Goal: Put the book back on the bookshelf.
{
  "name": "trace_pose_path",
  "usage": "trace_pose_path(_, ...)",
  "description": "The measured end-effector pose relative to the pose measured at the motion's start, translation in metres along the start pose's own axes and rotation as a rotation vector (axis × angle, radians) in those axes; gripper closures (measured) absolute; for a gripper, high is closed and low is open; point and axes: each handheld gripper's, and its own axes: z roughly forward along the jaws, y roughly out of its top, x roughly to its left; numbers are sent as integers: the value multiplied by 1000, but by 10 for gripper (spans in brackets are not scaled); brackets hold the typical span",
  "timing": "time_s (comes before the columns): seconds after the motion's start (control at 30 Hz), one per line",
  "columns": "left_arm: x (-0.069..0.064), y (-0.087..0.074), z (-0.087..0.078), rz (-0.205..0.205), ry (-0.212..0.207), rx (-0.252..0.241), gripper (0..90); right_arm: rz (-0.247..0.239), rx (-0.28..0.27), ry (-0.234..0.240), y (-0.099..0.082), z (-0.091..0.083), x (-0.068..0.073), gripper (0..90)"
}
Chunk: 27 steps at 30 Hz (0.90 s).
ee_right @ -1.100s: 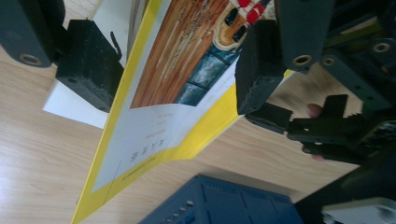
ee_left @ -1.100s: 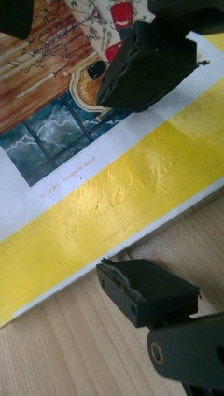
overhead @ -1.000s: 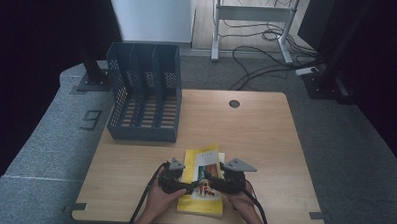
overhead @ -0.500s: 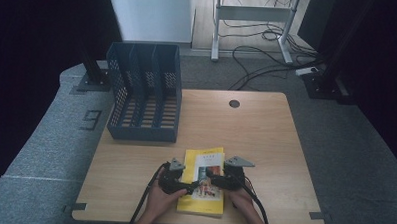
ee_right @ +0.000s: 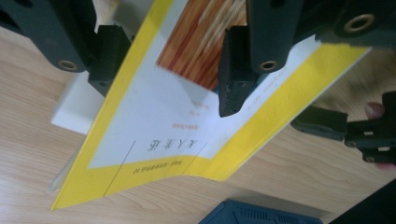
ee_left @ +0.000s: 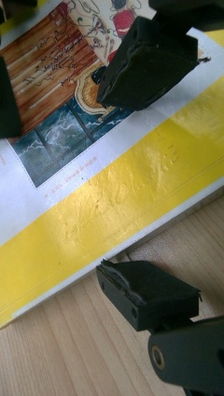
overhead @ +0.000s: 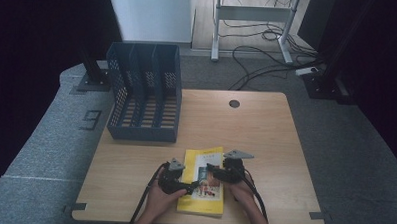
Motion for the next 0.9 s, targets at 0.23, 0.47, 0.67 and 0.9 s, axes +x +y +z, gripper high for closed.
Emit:
trace_pose_path(0.23, 0, -1, 0, 2, -1, -8, 160, -20, 19, 27, 3, 5, 1, 591)
trace_pose_path(0.47, 0, -2, 0, 2, -1, -13, 160, 20, -8, 68, 4, 3, -4, 676)
trace_pose_path(0.67, 1, -2, 0, 2, -4, -16, 160, -37, -35, 80, 5, -1, 1, 721)
trace_pose_path(0.9, 1, -3, 0, 2, -6, -18, 160, -82, -22, 70, 6, -1, 4, 685)
